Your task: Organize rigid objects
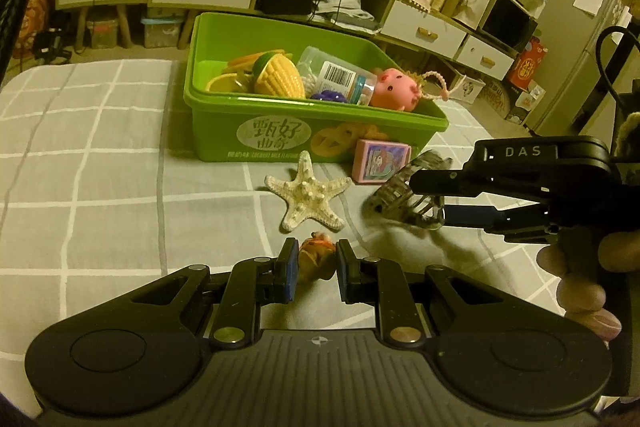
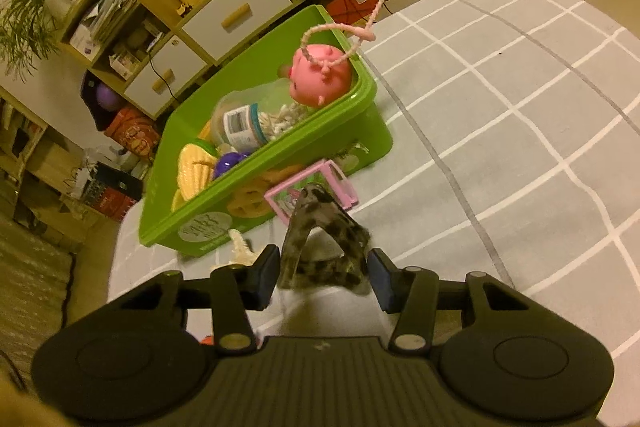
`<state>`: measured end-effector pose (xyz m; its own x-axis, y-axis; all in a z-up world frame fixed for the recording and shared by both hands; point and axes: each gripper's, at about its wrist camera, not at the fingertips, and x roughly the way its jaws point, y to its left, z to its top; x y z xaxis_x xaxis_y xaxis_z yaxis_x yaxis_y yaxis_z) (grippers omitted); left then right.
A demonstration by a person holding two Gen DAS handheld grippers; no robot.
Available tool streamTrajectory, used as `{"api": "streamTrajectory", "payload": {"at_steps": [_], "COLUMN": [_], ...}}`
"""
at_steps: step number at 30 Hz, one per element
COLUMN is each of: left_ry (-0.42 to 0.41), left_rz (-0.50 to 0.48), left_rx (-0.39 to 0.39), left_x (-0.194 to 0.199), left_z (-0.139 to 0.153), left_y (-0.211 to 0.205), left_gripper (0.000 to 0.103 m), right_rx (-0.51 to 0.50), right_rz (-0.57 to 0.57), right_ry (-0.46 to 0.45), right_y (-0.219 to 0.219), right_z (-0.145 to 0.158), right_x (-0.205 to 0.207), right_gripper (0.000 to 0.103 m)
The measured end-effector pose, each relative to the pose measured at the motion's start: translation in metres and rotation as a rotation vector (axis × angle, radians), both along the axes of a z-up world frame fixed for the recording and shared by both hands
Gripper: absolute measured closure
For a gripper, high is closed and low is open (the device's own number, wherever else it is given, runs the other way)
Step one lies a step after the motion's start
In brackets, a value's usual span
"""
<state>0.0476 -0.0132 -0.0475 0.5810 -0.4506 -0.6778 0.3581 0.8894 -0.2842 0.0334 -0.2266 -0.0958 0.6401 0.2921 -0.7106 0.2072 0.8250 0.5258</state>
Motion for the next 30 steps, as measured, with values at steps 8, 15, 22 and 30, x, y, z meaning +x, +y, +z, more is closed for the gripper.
{"api": "streamTrajectory", "payload": {"at_steps": [8, 15, 22, 30], "left_ry": [-0.023, -0.014, -0.018, -0.034], "left_rz": [0.008, 0.011, 0.016, 0.039], "left_rx": [-0.002, -0.004, -0.012, -0.033], "left_x": [0.002, 0.004, 0.004, 0.007], "left_z": [0.006, 0.004, 0.006, 0.015], "left_y": [0.003, 0.004, 0.005, 0.014], "left_gripper": [0.079, 0.079, 0.079, 0.079], "right_rx": [0.025, 0.049, -0.099, -0.139], "right_rz": [0.004, -0.003, 0.04, 0.065], "right_ry": [0.001, 0.0, 0.005, -0.034], "right_y": [0.0, -0.002, 0.019, 0.024], "right_z": [0.007, 0.007, 0.002, 0.006], "right_x": [0.0, 0.002, 0.013, 0.01], "right_gripper": [0.103, 0.078, 0.093, 0.103]}}
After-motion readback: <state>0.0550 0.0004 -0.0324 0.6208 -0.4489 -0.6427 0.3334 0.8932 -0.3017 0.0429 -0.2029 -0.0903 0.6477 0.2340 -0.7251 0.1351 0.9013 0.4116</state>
